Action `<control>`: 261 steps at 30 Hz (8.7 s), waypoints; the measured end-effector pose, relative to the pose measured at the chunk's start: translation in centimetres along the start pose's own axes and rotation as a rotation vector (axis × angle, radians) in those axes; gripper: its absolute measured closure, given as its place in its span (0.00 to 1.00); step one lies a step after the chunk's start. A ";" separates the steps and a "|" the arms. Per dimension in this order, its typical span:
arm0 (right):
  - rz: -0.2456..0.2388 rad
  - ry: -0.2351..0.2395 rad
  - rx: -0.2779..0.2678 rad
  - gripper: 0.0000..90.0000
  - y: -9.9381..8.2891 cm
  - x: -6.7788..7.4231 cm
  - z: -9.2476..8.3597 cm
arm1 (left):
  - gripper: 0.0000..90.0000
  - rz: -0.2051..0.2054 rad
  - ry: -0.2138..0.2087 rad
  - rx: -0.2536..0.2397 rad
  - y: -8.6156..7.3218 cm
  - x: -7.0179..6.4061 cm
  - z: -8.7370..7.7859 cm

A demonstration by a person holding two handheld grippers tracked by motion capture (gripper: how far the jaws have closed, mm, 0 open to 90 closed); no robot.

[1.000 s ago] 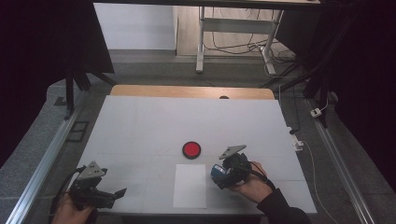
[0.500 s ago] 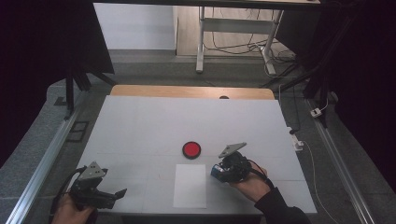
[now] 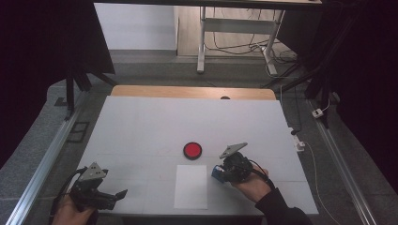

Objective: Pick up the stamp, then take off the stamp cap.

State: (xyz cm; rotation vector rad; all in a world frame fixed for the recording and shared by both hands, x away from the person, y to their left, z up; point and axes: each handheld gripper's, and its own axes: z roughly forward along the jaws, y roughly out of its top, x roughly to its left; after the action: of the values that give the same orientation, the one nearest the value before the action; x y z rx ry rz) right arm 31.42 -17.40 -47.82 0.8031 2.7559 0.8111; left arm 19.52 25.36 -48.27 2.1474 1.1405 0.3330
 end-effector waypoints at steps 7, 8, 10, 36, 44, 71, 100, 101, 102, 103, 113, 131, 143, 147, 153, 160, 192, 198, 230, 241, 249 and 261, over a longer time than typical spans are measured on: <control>-0.017 0.004 -0.029 0.78 0.1 0.0 -0.6 | 0.00 -0.003 -0.001 -0.003 0.0 0.0 0.0; -0.019 0.004 -0.036 0.78 0.1 -0.1 -0.7 | 0.00 -0.002 -0.001 -0.003 0.0 0.0 0.0; -0.026 0.014 -0.052 0.78 0.2 -0.1 -1.0 | 0.00 0.001 0.004 -0.001 0.0 0.0 0.0; -0.120 0.152 -0.201 0.78 3.3 0.8 -3.2 | 0.00 -0.016 -0.013 -0.004 0.0 0.2 0.0; -0.150 0.177 -0.216 0.78 4.2 1.3 -3.2 | 0.00 -0.020 -0.017 -0.003 0.0 0.3 0.0; -0.201 0.250 -0.311 0.78 4.0 3.2 -3.1 | 0.00 -0.008 -0.023 -0.002 0.0 0.2 0.0; -0.203 0.234 -0.324 0.78 4.1 3.0 -3.3 | 0.00 0.064 -0.123 -0.092 1.0 0.1 -0.1; -0.198 0.234 -0.326 0.78 4.1 3.0 -3.4 | 0.00 0.064 -0.133 -0.098 1.1 0.1 -0.1; -0.197 0.231 -0.327 0.78 4.0 3.0 -3.4 | 0.00 0.067 -0.141 -0.100 1.2 0.1 0.0; -0.193 0.233 -0.330 0.78 4.0 3.0 -3.4 | 0.00 0.072 -0.150 -0.102 1.3 0.1 0.0; -0.206 0.243 -0.332 0.78 4.0 2.8 -3.8 | 0.00 0.085 -0.211 -0.093 2.4 -0.4 1.4; -0.235 0.260 -0.331 0.78 4.2 2.4 -4.5 | 0.00 0.200 -0.274 -0.066 6.3 -1.8 4.3; -0.271 0.282 -0.347 0.78 4.5 2.3 -4.8 | 0.00 0.300 -0.347 -0.094 9.4 -3.4 6.4; -0.274 0.295 -0.347 0.78 4.6 2.2 -4.9 | 0.00 0.330 -0.366 -0.094 10.2 -4.1 7.1; -0.297 0.306 -0.342 0.78 4.8 2.3 -4.9 | 0.00 0.341 -0.388 -0.090 11.0 -4.8 8.2; -0.318 0.320 -0.342 0.78 5.3 2.4 -4.8 | 0.00 0.388 -0.424 -0.113 11.6 -5.4 9.1; -0.366 0.395 -0.362 0.78 6.1 3.1 -4.4 | 0.69 0.493 -0.652 -0.198 12.4 -6.1 10.1; -0.381 0.401 -0.372 0.78 6.1 3.1 -4.6 | 0.72 0.493 -0.666 -0.207 12.4 -5.9 10.0; -0.406 0.431 -0.408 0.78 5.9 3.0 -4.8 | 0.77 0.507 -0.699 -0.180 12.7 -5.7 9.6; -0.436 0.366 -0.429 0.79 5.8 3.6 -4.9 | 0.77 0.445 -0.714 -0.137 12.9 -5.3 9.8; -0.394 0.442 -0.430 0.79 5.8 3.0 -4.9 | 0.78 0.556 -0.695 -0.188 12.7 -5.6 9.2; -0.401 0.400 -0.429 0.79 5.7 3.0 -4.9 | 0.78 0.513 -0.650 -0.133 12.6 -5.2 9.6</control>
State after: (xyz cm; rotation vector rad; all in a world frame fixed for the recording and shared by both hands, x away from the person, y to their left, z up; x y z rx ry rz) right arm 30.06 -13.94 -40.64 0.0041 2.7421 1.5189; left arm 29.31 11.96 -46.59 2.1588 0.1959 -0.0766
